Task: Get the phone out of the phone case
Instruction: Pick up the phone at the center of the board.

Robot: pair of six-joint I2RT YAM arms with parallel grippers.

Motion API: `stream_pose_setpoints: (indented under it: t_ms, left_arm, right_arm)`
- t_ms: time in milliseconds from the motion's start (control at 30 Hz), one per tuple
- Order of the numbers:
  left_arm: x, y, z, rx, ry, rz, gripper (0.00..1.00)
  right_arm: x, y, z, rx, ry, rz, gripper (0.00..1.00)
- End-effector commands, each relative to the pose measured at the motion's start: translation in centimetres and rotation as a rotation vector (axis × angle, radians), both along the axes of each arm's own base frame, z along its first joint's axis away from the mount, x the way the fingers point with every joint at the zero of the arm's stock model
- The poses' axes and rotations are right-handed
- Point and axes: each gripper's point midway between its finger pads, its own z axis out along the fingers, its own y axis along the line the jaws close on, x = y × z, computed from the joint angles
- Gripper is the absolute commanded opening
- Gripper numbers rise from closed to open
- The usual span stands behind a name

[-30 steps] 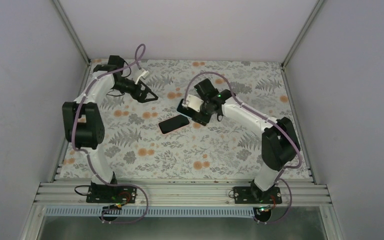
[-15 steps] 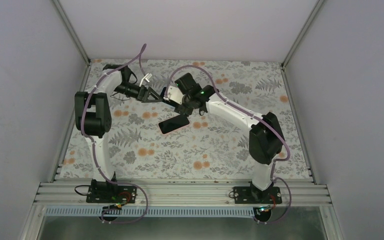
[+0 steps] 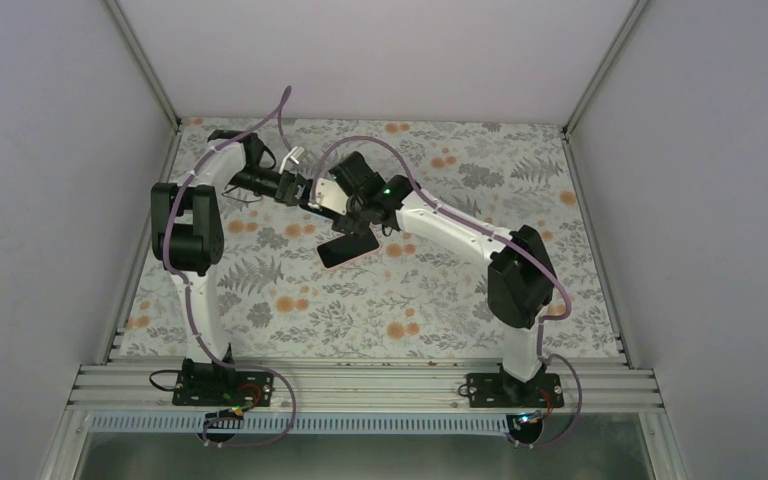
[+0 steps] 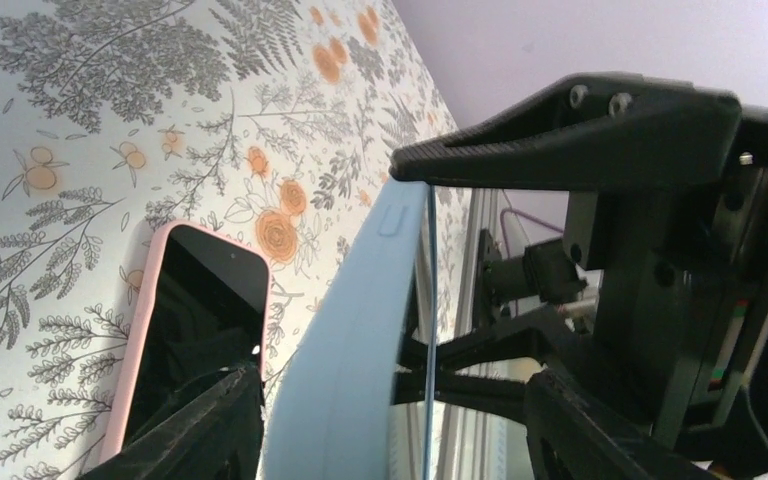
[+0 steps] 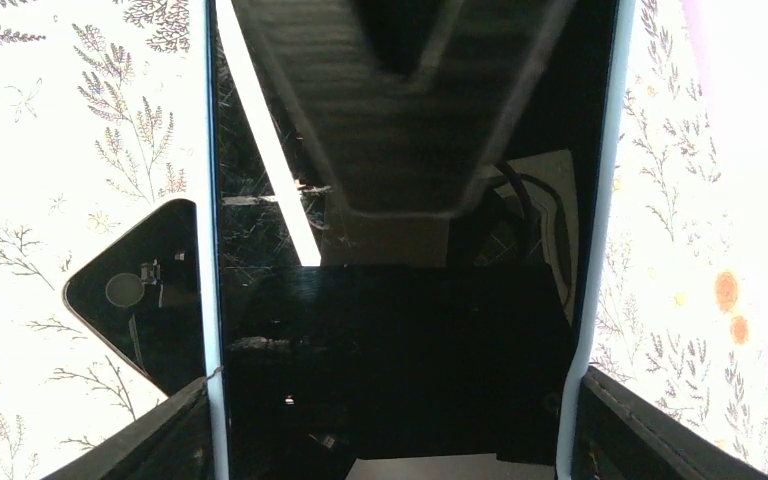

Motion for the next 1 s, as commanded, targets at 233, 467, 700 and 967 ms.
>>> stream_pose_setpoints:
  t_ms: [233, 467, 700, 967]
  left_arm:
    - [0.0, -0.7, 2.7, -0.088, -0.07, -0.007, 0.12]
    - [-1.6, -0.8, 4.8, -0.069, -0.205, -0.046, 0.02]
    - [-6.7, -2.6, 3.8, 0.175, -0.445, -0.276, 0.02]
    - [-9.2, -4.2, 7.5, 0.203, -0.631, -0.356, 0.02]
  right_arm:
    - [-1.1, -0.7, 1.0, 0.012, 0.051, 0.014, 1.0]
    - [-2.3, -4.3, 3.3, 0.153, 0.286, 0.062, 1.0]
    - [-5.7, -7.8, 3.2, 0.163, 0.492, 0.194, 1.0]
    - [-8.5, -7.9, 1.2, 0.129, 0.655, 0.293, 1.0]
